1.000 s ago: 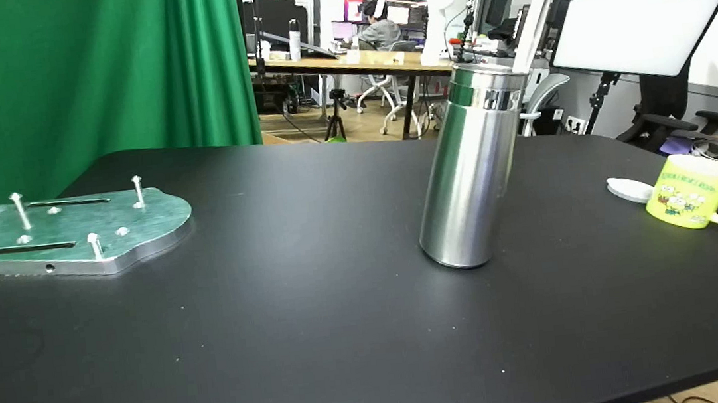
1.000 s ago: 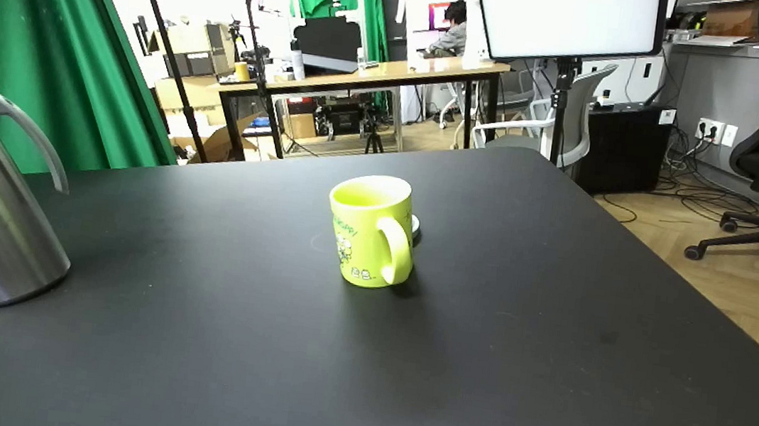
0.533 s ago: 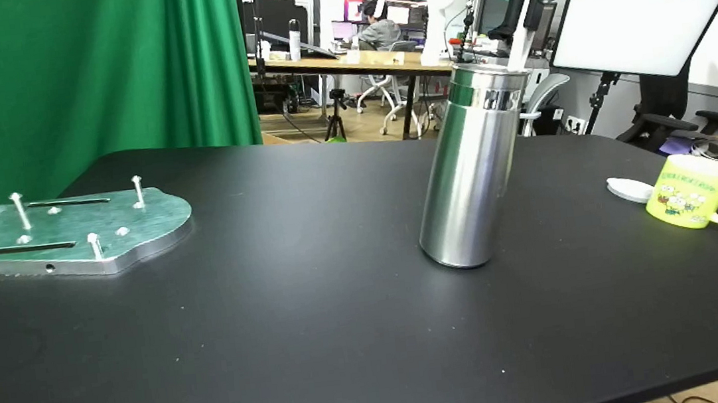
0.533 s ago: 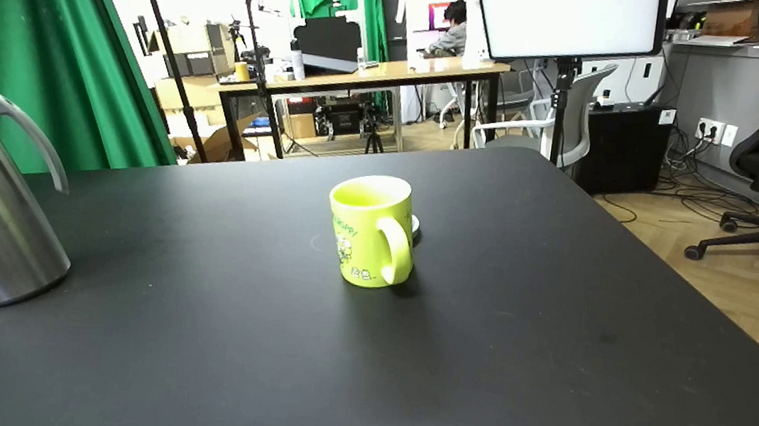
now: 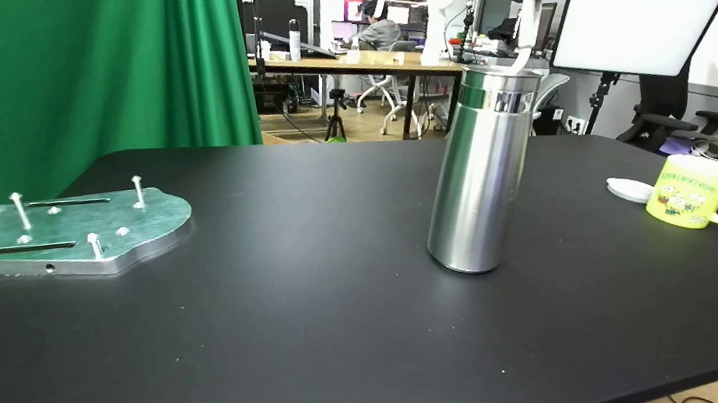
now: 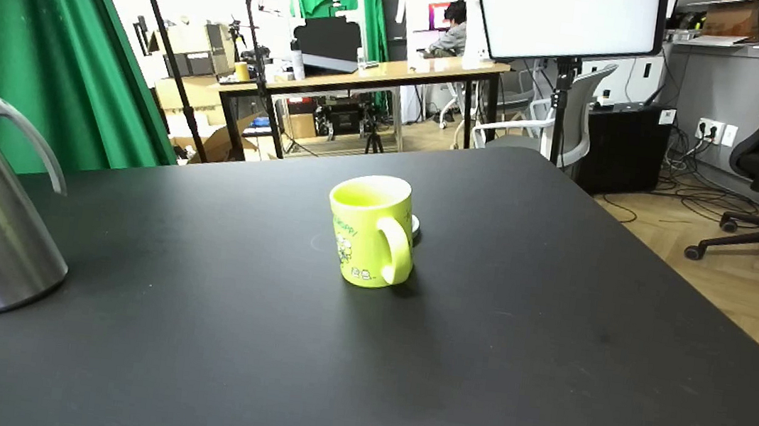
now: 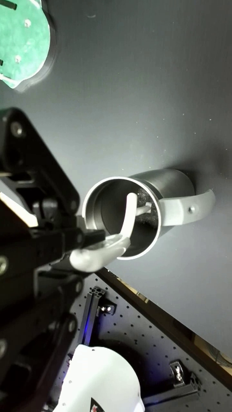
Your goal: Scrub the inside of the flask
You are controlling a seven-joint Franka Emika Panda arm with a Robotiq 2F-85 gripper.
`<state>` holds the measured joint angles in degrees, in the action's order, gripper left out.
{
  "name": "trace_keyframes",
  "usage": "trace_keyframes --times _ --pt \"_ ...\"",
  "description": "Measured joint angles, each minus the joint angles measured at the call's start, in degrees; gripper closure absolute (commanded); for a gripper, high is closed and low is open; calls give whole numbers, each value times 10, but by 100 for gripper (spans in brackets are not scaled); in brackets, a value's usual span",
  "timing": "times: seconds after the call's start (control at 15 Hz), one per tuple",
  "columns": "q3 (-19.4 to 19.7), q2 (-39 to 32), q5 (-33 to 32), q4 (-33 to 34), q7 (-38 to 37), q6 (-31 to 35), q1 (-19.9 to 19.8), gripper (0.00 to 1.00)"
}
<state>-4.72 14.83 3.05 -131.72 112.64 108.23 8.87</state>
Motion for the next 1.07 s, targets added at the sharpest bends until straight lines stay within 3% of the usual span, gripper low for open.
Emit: trace_keyframes --times 0.53,1.07 --pt "-25 31 -31 31 -24 -28 17 96" --pt "-7 44 -27 38 -24 -33 16 96"
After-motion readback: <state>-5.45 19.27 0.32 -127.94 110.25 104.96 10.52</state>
